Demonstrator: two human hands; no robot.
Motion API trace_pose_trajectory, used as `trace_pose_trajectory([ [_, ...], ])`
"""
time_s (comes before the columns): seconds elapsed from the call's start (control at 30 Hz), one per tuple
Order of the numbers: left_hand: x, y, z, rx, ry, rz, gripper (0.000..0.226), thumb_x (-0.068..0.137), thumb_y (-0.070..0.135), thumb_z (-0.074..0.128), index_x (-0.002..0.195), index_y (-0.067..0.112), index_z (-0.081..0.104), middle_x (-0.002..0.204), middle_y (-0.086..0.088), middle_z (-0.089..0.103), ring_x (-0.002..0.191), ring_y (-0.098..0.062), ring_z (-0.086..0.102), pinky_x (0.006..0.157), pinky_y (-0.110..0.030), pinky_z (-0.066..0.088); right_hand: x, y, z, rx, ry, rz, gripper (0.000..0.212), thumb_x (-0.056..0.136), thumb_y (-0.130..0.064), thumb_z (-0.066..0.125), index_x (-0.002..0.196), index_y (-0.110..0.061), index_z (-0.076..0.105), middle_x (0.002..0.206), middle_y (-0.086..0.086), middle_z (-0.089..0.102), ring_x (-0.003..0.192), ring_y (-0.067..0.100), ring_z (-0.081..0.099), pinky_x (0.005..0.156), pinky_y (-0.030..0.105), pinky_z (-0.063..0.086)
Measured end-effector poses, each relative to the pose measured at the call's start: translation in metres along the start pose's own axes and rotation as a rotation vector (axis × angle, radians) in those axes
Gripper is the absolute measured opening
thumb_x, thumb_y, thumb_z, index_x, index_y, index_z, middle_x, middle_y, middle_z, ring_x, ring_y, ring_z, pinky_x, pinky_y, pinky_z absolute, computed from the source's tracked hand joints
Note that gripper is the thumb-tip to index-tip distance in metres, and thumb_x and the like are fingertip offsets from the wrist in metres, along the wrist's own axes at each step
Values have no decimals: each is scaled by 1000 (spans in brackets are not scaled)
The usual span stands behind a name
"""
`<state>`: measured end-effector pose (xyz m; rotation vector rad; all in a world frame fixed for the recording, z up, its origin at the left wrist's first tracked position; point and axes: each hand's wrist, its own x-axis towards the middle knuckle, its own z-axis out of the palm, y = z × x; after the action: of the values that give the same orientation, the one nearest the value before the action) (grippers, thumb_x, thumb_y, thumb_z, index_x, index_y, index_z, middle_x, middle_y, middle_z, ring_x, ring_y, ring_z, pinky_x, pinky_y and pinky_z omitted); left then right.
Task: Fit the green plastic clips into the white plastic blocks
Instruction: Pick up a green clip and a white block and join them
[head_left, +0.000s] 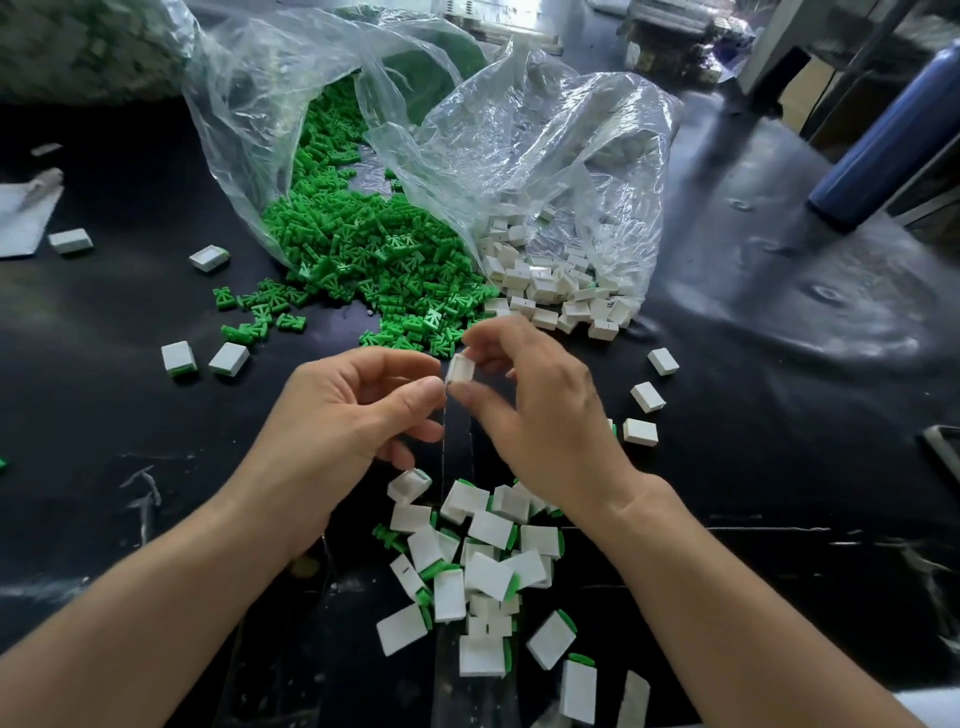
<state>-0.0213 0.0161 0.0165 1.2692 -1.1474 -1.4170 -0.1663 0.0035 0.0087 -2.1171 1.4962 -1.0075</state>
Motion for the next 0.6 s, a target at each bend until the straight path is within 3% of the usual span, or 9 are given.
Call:
trace_pose_trajectory([
  [0.2,1,0,-2,-35,8,-30,26,63,16,68,87,6,65,60,-8,68,50,-12,63,43,-16,48,-5,-3,5,52,-51,-150,27,73,-3,69,99,-2,60,91,4,63,83,12,54,75,15,39],
  [0.3,3,-1,-4,-23,26,-42,12,73,3,68,85,5,65,62,-6,69,50,-10,62,44,-16,50,-3,-2,1,60,-101,-188,32,75,-16,68,103,-2,61,95,5,65,87,9,55,79,12,38],
  [0.4,3,-1,-5,-31,52,-37,14,78,-5,64,81,8,66,65,-4,71,55,-10,66,47,-16,51,2,6,-2,-49,-49,-43,40,84,-31,59,117,-7,58,109,5,64,102,16,55,91,24,38],
  [0.5,2,-1,-4,-20,38,-21,18,77,-7,64,78,10,67,67,-2,71,57,-11,67,48,-16,51,9,22,0,-298,-92,159,52,92,-34,50,139,-15,38,136,3,44,127,18,32,103,28,22],
  [0.6,1,-2,-3,-21,30,-13,18,76,-7,65,77,10,68,68,-3,72,57,-11,67,48,-16,51,14,30,4,-450,-189,243,57,93,-42,43,144,-20,27,137,3,36,126,23,26,104,34,21],
])
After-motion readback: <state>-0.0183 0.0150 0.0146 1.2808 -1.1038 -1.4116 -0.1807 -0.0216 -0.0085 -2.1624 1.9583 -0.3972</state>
